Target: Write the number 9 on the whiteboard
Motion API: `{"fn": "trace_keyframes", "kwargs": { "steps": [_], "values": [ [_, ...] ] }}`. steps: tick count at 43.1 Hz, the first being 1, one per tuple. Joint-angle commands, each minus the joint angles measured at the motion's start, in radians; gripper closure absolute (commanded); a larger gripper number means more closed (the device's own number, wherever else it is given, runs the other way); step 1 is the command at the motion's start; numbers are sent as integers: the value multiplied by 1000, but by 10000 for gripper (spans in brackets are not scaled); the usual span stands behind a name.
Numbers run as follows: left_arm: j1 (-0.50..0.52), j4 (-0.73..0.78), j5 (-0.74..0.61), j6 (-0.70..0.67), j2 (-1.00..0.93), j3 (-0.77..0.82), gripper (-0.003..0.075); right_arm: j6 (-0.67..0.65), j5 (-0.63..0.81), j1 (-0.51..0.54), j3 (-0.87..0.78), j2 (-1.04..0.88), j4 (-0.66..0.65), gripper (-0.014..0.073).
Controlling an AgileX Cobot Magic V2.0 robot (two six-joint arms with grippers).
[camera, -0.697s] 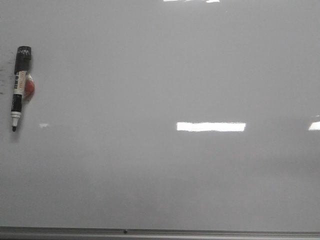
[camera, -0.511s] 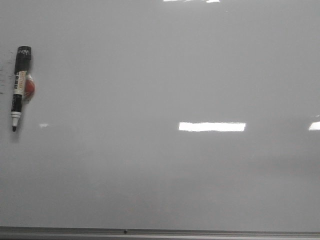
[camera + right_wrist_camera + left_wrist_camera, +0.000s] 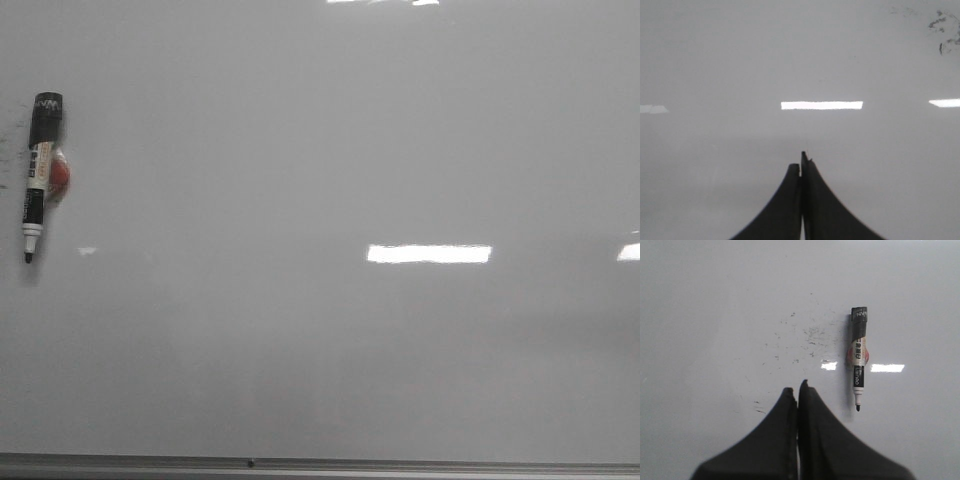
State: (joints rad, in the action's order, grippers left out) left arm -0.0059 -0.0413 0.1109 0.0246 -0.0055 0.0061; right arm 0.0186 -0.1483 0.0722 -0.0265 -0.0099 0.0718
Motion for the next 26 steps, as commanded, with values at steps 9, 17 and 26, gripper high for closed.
{"fn": "trace_keyframes", "kwargs": {
  "steps": [9, 17, 26],
  "values": [
    [1, 1, -75, -12, -19, 3, 739, 3, 81, 5, 3, -19, -10, 693],
    [1, 1, -85, -12, -19, 3, 739, 3, 92, 5, 3, -19, -8, 693],
    [1, -7, -222, -12, -19, -4, 739, 3, 120, 5, 42, -19, -4, 693]
  ]
}}
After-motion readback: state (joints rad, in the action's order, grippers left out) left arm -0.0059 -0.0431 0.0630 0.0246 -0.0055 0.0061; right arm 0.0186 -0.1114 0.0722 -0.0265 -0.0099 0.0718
